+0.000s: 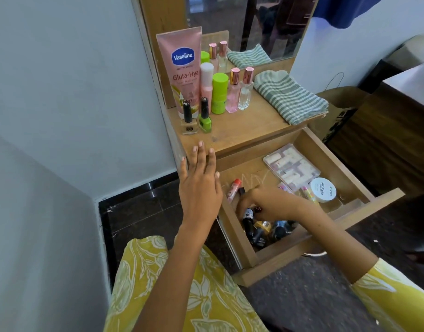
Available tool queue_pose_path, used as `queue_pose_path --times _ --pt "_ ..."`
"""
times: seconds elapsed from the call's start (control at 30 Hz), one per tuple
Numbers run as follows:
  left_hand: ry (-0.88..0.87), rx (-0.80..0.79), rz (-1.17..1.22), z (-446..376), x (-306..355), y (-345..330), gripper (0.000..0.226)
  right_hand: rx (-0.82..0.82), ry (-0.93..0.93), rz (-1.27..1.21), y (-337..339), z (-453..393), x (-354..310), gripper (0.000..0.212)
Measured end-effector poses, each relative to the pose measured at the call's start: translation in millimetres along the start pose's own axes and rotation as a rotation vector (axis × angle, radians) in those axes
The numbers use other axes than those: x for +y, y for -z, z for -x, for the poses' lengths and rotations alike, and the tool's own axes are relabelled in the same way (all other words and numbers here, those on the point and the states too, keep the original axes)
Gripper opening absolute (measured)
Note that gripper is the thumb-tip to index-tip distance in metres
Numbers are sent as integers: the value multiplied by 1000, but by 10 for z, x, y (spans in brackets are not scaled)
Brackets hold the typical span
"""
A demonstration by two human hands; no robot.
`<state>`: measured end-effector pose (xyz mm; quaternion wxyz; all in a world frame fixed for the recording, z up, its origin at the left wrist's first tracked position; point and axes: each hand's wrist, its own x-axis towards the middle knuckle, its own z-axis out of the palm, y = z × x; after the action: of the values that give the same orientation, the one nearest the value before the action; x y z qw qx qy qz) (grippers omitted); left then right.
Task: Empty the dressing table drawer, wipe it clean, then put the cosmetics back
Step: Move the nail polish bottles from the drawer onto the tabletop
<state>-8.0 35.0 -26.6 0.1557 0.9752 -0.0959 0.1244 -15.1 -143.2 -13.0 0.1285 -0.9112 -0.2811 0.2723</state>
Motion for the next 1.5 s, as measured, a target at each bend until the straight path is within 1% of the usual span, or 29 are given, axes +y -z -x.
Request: queue_pose_path --times 0.1,0.23,0.33,0.4,0.47,0.6,0.7,0.73,0.83,0.9,0.97,1.07,1.3,1.37,1.5 --pt "8 -5 14 -3 5 14 52 -6 6 150 -92 -34 -31 48" --pt "12 -11 18 -5 11 31 51 50 38 285 -124 -44 -11 38" --pt "14 -4 24 -5 6 29 51 91 55 245 -171 -11 32 41" --pt "12 0 30 -5 9 27 51 120 71 174 -196 21 47 41" --pt "13 1 28 -5 7 24 51 182 72 68 -183 57 54 37" --pt "12 -1 42 -5 6 29 51 430 60 -231 -12 129 20 24" --pt "11 3 69 -6 5 43 50 702 53 -528 176 137 -78 27" --pt "9 3 70 -6 5 46 50 791 35 -570 239 107 -112 29" --pt "6 1 66 -7 3 45 50 1048 -53 -560 415 -77 -199 29" --pt "8 1 64 -9 5 39 50 1159 -81 -627 506 -246 -231 26" --pt "13 9 74 -7 11 40 50 1183 -121 -659 567 -432 -231 24" --pt "5 20 96 2 18 49 49 1199 -171 -632 613 -684 -183 24" --pt "3 21 98 0 13 31 50 1246 -195 -645 758 -1033 -144 24" --pt "3 22 105 5 10 29 50 1234 -185 -670 775 -1063 -146 28" --pt "-1 32 114 8 20 26 50 1144 -211 -715 730 -997 -87 40"
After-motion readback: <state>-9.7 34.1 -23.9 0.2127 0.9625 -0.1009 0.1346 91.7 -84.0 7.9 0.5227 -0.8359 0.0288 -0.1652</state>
